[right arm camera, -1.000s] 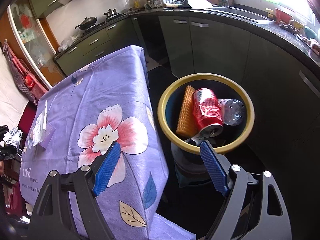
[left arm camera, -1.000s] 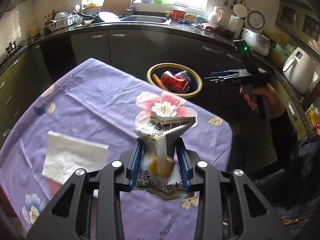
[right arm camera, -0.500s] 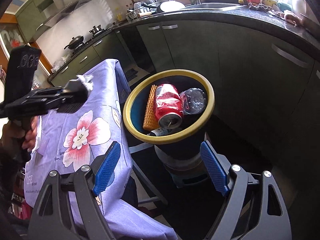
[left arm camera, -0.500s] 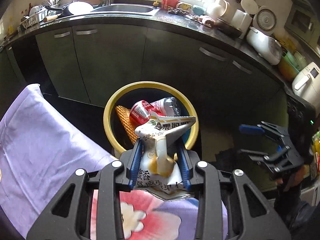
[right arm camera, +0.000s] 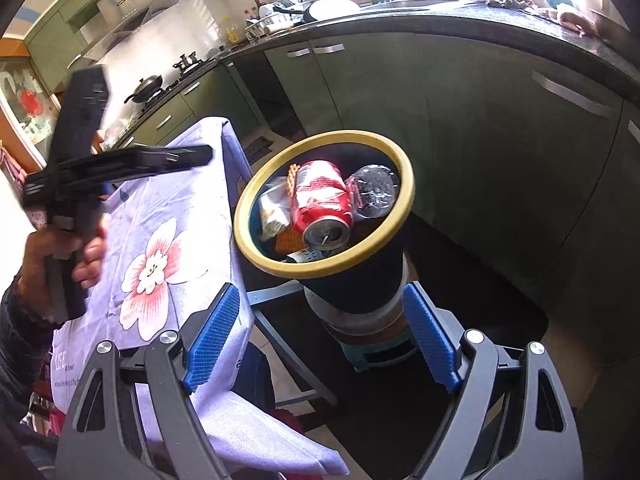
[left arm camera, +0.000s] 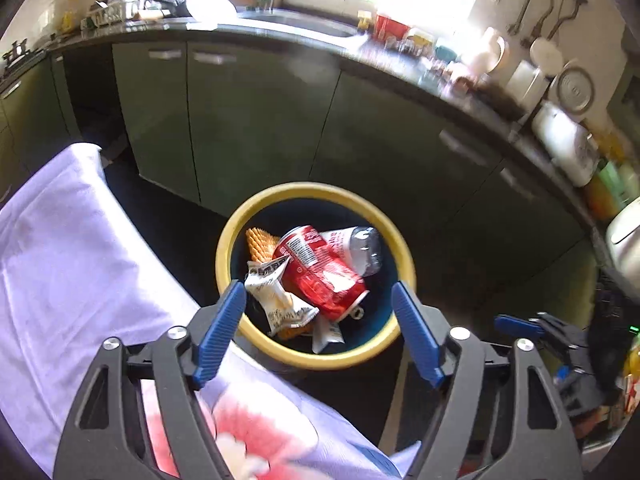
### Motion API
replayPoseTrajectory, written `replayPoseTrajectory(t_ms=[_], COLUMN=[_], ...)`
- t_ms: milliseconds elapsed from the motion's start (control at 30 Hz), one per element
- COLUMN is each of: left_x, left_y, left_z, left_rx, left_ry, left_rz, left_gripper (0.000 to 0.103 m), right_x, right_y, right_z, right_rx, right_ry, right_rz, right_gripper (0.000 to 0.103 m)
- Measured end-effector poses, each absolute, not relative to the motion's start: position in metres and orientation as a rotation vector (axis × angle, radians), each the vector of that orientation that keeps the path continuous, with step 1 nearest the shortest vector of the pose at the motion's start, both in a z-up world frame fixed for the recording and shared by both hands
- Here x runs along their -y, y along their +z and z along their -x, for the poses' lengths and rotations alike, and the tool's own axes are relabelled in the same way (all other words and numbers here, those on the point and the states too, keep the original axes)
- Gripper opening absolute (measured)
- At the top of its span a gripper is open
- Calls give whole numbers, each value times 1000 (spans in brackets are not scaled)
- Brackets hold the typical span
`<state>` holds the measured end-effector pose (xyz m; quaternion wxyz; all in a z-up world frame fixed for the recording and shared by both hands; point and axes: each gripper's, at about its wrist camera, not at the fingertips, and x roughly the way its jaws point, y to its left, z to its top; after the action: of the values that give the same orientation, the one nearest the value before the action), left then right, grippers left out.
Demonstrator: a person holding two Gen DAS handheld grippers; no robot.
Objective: Collect trash
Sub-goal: 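Grasp the white tissue on the pink box with the right gripper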
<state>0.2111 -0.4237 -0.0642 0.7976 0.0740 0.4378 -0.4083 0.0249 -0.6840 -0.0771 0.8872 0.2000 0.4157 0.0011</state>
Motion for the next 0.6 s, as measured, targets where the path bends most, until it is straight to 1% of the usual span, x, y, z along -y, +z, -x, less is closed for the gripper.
replayPoseTrajectory(t_ms=[67,133,200,367,600], left_x=[392,357,321,227,108], left_y=[-44,-25,-7,20,23], left_z=[-192,-171,-151,-96,-57], left_rx=[-879,-819,-762,-598,-519], left_ry=[-877,-870,-841,-682,-417], left_rz=[-112,-64,-30,-24,-3], left_gripper=[82,83,90,96,96], right_x=[675,666,655,612,515], right_y=[-75,-72,-68,-58,-37], right_z=[-27,-30,-34,-50,-81], right_rx=[-866,-867,-871,-888,-888], right_ry=[15,27,44,113,311], right_rz=[-400,-385,-362,-288,-133], right_gripper=[83,84,84,84,84])
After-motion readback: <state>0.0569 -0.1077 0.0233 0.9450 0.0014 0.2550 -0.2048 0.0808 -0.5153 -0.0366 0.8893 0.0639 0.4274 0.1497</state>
